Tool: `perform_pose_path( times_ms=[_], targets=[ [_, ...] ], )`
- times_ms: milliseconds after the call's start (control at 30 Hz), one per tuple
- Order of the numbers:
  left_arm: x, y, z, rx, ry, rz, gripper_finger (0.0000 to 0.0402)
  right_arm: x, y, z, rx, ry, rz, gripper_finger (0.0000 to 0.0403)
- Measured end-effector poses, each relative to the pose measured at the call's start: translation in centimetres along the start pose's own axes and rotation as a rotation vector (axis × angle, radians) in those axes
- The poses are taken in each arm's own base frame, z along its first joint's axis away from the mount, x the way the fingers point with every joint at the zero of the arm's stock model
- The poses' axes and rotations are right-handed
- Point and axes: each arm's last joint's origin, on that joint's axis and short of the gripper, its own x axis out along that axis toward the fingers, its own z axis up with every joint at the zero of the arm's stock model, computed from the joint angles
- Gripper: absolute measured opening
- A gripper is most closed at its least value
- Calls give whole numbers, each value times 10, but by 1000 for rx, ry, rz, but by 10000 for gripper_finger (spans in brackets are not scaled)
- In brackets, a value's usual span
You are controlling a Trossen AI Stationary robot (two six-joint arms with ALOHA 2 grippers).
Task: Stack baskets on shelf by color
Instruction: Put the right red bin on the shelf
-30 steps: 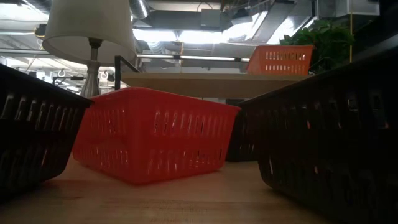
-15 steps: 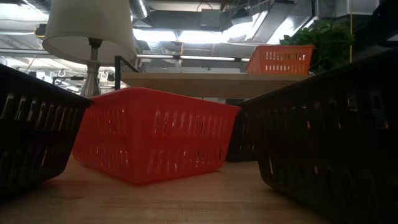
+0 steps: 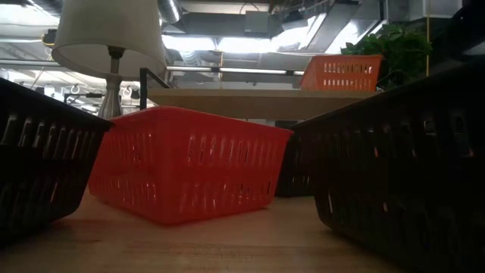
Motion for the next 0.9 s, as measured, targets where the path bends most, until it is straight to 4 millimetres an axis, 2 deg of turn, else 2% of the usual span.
perform_pose_path(
  times_ms=[367,467,567,733,900],
  targets=[
    [0,0,0,0,0,1,0,17,8,7,41,37,-72,111],
    [0,0,0,0,0,1,0,17,9,6,43,58,-63,82],
    [0,0,0,0,5,2,0,16,10,6,41,75,-48,23],
    [0,0,-3,-3,30,4,0,3,18,8,34,64,8,6],
    [0,0,-4,-4,37,4,0,-33,29,6,83,80,60,4]
  ],
)
